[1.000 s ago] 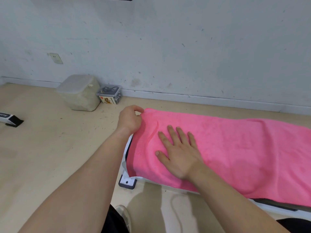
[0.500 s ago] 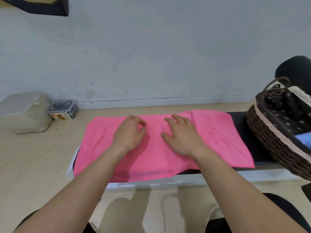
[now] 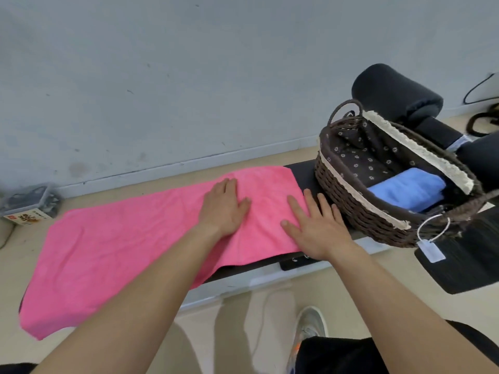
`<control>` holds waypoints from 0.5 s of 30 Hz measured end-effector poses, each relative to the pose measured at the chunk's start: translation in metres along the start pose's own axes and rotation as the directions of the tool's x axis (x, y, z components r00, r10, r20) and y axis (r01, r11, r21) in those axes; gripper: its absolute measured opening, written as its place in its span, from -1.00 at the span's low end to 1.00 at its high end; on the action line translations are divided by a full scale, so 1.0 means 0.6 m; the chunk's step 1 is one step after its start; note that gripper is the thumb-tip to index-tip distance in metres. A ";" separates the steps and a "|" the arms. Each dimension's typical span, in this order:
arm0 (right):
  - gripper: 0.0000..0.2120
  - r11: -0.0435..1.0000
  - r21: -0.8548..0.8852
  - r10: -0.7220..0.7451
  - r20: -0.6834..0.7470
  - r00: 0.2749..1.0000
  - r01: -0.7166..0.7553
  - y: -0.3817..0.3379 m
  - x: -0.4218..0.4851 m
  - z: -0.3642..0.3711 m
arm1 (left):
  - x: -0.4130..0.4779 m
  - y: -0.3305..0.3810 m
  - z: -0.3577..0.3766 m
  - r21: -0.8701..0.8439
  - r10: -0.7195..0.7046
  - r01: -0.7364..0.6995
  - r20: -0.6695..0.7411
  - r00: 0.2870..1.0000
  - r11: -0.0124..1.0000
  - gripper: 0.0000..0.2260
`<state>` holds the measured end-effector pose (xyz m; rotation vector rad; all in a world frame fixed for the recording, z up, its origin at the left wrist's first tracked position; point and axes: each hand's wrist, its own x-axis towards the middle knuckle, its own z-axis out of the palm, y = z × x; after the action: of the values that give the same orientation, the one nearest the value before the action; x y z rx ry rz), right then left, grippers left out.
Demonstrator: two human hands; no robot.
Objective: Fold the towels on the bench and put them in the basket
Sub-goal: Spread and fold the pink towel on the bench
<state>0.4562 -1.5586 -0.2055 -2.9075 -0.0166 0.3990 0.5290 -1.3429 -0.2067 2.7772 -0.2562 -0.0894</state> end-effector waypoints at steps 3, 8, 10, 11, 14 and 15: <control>-0.33 0.999 -0.041 0.028 0.005 1.000 -0.028 0.017 -0.021 0.006 | -0.015 -0.004 0.022 0.111 0.031 -0.034 0.028 0.999 0.993 -0.32; -0.36 0.991 -0.104 0.060 -0.198 0.978 -0.082 -0.001 -0.049 0.011 | -0.034 -0.002 0.032 0.216 0.106 -0.126 0.100 0.989 0.968 -0.31; -0.43 0.996 -0.086 -0.004 -0.368 0.930 -0.030 -0.016 -0.041 0.006 | -0.034 -0.002 0.026 0.217 0.103 -0.127 0.121 0.987 0.968 -0.30; -0.43 0.998 -0.064 -0.037 -0.398 0.916 0.013 -0.023 -0.033 0.003 | -0.032 -0.001 0.021 0.207 0.104 -0.123 0.098 0.990 0.971 -0.31; -0.33 0.992 -0.047 -0.127 -0.330 0.935 0.118 -0.043 -0.008 0.001 | -0.011 0.011 0.003 0.139 0.167 -0.146 -0.153 0.974 0.979 -0.53; -0.32 0.991 -0.034 -0.136 -0.288 0.948 0.132 -0.048 -0.002 0.003 | 0.005 0.017 -0.003 0.097 0.186 -0.167 -0.244 0.952 0.981 -0.63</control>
<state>0.4552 -1.5299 -0.2007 -2.9255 -0.1721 -0.0534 0.5303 -1.3523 -0.2014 2.7872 -0.4477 0.3222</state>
